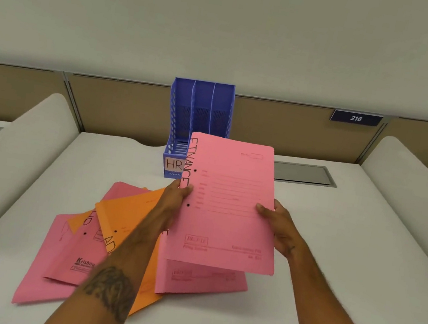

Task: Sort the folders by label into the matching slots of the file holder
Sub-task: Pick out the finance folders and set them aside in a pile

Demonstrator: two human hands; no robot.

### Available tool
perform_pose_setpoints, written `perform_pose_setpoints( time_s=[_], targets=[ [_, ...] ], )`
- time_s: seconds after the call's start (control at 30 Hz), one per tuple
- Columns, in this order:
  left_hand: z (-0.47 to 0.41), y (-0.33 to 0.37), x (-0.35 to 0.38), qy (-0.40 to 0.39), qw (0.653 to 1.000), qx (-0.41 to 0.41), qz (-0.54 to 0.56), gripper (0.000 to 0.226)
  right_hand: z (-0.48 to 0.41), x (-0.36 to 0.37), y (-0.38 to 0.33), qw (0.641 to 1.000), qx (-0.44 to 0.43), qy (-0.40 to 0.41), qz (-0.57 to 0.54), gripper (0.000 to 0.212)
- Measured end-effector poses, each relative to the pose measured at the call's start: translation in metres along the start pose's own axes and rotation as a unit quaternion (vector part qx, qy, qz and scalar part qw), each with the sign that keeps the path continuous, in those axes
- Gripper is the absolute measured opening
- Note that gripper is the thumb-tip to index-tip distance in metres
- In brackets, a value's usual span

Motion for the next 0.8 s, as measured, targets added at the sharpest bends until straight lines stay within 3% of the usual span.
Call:
perform_pose_setpoints(
  time_s=[0.2, 0.33, 0.43, 0.53, 0.6, 0.7, 0.8],
  targets=[
    [0.008, 0.007, 0.029, 0.025, 1.0, 0.003, 0.001, 0.031, -0.007, -0.029, -0.017, 1.0, -0.004, 0.014, 0.02, 0.033],
    [0.014, -0.007, 0.011, 0.159, 0.982, 0.0, -0.104, 0.036, -0.017, -0.054, -0.025, 0.999, -0.001, 0.02, 0.036, 0.032],
    [0.024, -0.028, -0.013, 0.207, 0.934, 0.013, -0.291, 0.045, -0.026, -0.07, -0.026, 0.998, 0.008, 0.027, 0.048, 0.03],
    [0.035, -0.06, -0.026, 0.169, 0.875, -0.039, -0.453, 0.057, -0.035, -0.082, -0.023, 0.998, 0.021, 0.026, 0.051, 0.03],
    [0.043, -0.076, -0.03, 0.14, 0.814, -0.1, -0.554, 0.07, -0.042, -0.086, -0.02, 0.998, 0.025, 0.025, 0.049, 0.031],
    [0.053, -0.095, -0.033, 0.128, 0.761, -0.18, -0.609, 0.088, -0.048, -0.086, -0.013, 0.998, 0.034, 0.023, 0.05, 0.033],
    [0.06, -0.106, -0.035, 0.153, 0.758, -0.24, -0.587, 0.097, -0.048, -0.087, -0.012, 0.998, 0.041, 0.024, 0.052, 0.034]
  ],
)
Point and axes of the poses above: each hand's wrist, its own z-axis away from the middle knuckle, its own x-axis out of the palm, y = z × x, the point moved 5 cm from there along -z, towards the middle knuckle, and after that the axes turned 15 degrees about x, right-handed, at the moved point
